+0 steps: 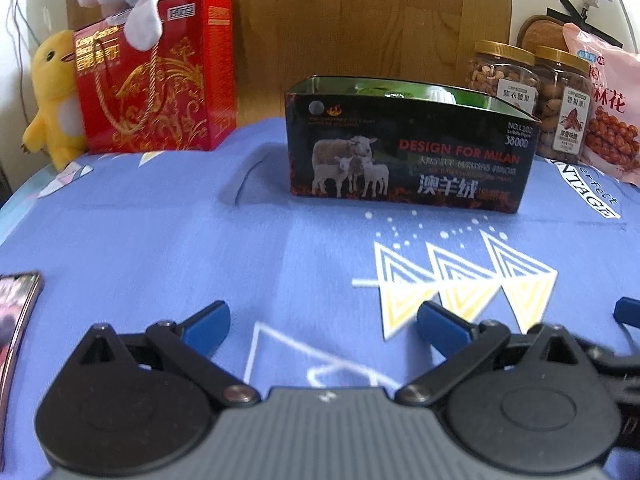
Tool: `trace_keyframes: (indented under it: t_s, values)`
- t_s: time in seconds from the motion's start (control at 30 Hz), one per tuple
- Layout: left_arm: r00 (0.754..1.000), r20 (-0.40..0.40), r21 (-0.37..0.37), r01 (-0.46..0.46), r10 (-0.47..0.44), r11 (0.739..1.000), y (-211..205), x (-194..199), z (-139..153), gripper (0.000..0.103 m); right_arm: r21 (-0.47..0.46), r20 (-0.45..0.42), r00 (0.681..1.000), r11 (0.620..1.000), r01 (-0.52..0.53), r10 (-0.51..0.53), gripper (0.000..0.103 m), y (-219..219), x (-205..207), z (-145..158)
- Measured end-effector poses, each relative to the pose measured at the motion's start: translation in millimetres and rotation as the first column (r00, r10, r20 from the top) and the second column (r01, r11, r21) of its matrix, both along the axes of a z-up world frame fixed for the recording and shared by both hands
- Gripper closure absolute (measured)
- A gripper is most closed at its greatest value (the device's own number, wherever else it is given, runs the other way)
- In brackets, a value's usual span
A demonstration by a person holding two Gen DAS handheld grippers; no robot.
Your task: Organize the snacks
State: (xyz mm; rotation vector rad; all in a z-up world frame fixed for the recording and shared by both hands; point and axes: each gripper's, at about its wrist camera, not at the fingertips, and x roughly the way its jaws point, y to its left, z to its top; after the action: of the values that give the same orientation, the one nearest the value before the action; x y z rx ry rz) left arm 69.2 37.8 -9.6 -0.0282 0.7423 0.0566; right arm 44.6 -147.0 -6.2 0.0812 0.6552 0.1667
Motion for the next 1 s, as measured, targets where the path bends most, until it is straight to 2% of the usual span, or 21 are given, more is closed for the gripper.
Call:
trace_keyframes:
  t_s: [0.3, 0.53, 0.77, 1.0]
  values:
    - [1.000, -0.021, -0.009, -0.024, 0.023, 1.000, -2, -29, 3, 0.000, 0.072, 0.043, 0.996, 0.995, 0.071, -0.074, 0.000, -11, -11, 6]
    - [0.998, -0.067, -0.003, -0.012, 0.011, 1.000, -6, -41, 6, 0.000, 0.086, 0.003, 0.996, 0.993, 0.084, -0.085, 0.000, -12, -9, 1]
    - [0.999, -0.040, 0.012, 0.013, -0.012, 1.000, -7, -42, 4, 0.000, 0.069, 0.009, 0.998, 0.996, 0.064, -0.065, 0.000, -7, -10, 1]
    - [0.999, 0.000, 0.022, 0.033, -0.033, 0.999, 0, -26, 3, 0.000, 0.062, 0.016, 0.997, 0.995, 0.079, -0.080, 0.000, -7, -8, 2]
